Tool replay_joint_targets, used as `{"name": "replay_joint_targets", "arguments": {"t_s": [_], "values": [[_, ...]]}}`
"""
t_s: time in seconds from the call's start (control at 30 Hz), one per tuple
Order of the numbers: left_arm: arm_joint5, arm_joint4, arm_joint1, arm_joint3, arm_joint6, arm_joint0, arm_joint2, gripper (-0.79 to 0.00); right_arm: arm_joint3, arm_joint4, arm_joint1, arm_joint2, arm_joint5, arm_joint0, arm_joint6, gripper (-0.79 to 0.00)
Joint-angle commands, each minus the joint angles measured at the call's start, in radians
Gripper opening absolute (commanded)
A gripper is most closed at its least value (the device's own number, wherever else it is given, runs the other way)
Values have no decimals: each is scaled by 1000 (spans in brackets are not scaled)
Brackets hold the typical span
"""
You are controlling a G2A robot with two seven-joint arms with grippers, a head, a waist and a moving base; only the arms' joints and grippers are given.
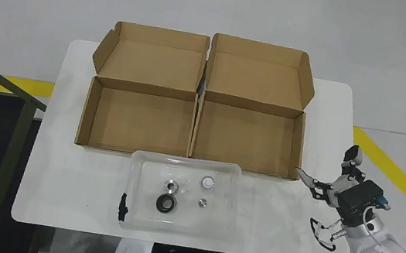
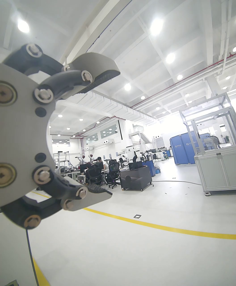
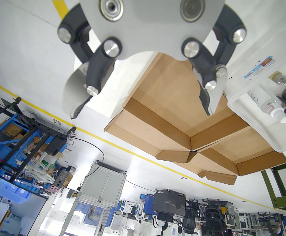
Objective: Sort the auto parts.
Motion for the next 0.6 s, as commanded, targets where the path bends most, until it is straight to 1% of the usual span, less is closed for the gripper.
{"name": "replay_joint_targets", "arguments": {"t_s": [0.0, 0.5, 0.57], "values": [[0, 0, 0, 0, 0, 0, 0, 0, 0, 0, 0, 0, 0, 0, 0, 0], [0, 0, 0, 0, 0, 0, 0, 0, 0, 0, 0, 0, 0, 0, 0, 0], [0, 0, 0, 0, 0, 0, 0, 0, 2, 4, 1, -9, -13, 1, 19, 0]]}}
